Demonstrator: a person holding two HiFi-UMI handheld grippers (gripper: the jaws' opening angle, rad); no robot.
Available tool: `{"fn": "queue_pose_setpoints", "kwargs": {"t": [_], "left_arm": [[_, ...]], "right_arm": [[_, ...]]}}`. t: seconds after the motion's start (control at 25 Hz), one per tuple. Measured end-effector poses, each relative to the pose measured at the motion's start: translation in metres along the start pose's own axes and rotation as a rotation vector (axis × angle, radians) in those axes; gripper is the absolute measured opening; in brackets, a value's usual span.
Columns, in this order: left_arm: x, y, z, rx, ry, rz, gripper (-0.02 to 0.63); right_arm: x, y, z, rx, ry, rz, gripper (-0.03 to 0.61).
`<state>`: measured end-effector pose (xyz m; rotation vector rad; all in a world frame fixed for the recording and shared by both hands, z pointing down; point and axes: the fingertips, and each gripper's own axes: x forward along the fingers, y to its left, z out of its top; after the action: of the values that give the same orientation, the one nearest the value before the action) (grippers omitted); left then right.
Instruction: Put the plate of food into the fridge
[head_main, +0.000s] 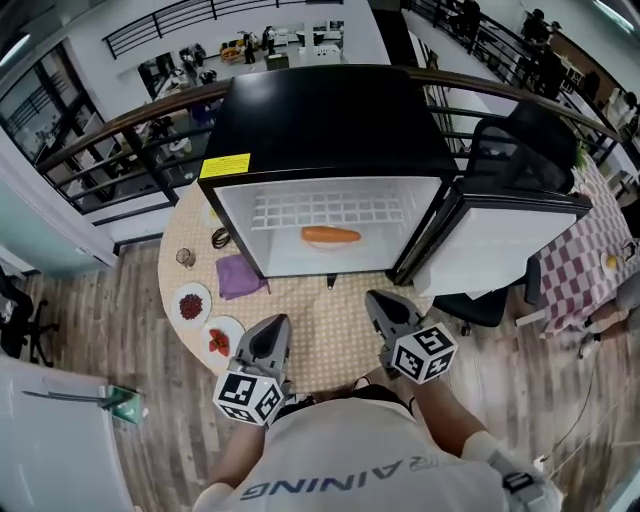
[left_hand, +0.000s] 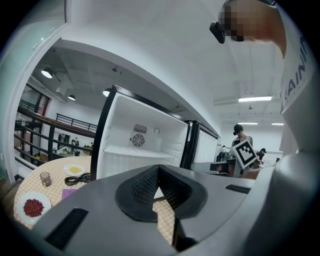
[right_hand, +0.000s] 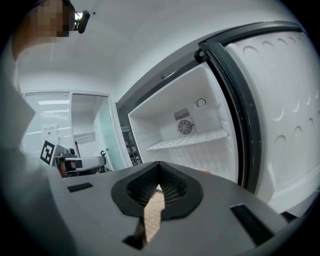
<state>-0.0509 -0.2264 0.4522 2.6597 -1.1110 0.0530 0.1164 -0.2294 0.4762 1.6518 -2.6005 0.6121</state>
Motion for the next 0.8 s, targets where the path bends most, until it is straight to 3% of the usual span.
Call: {"fn": "queue_pose_setpoints", "kwargs": {"t": [0.4,0.8], "left_arm": [[0.007,-0.018,0.002,0.007,-0.003,-0.031,0.008],[0.002,-0.017,0.000,0.026,0.009,-0.006,0.009]], "right_arm": [[-0.009,0.008,-0.001,0.002,0.006,0.030,0.020],[-0.004,0.007,-0.003,0.002,0.006,0.018,0.020]]}}
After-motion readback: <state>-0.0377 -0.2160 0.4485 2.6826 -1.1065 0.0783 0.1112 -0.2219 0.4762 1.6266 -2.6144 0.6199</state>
